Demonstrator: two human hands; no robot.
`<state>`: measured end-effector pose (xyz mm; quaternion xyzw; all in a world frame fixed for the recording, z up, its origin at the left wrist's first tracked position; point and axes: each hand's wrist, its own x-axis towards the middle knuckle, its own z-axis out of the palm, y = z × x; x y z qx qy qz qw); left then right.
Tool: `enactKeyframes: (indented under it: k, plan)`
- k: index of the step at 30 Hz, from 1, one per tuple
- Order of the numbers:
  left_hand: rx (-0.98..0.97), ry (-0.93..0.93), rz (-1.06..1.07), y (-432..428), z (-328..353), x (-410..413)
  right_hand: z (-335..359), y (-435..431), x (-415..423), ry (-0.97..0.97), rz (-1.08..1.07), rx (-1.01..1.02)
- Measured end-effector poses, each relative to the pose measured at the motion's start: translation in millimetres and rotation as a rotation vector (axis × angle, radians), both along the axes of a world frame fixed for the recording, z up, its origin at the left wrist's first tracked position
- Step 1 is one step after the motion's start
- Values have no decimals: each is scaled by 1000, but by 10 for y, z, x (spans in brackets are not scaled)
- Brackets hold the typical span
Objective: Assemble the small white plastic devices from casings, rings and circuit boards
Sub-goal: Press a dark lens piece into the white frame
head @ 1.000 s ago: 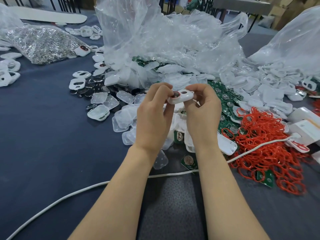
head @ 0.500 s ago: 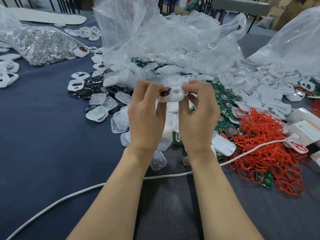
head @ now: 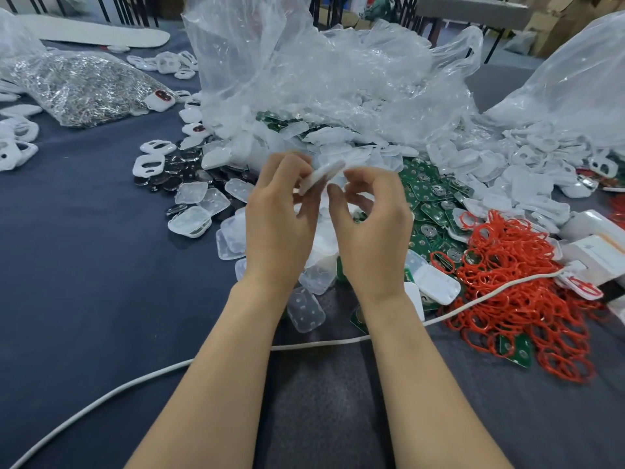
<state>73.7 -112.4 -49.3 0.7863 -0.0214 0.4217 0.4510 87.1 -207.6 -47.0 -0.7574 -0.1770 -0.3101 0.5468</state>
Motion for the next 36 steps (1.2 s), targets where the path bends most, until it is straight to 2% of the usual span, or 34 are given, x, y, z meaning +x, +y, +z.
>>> enactKeyframes:
  k: [4,8,10,15,20,33,36]
  plan:
    - [-194,312,-174,33,3,45,3,-64,44,85,-36,28]
    - [-165,497,-287,74,-19,52,9,-133,78,155,36,-47]
    - [-203,511,-326,83,-8,42,12,-156,90,189,49,-50]
    - [-372,526,-400,94,18,42,19,-205,146,315,30,118]
    - [-504,568,-424,79,-6,48,-10,-190,157,372,32,152]
    - [-554,612,-383,60,-11,71,-18,-194,170,509,22,222]
    - [-660,627,-424,45,-5,71,-6,-193,177,573,70,316]
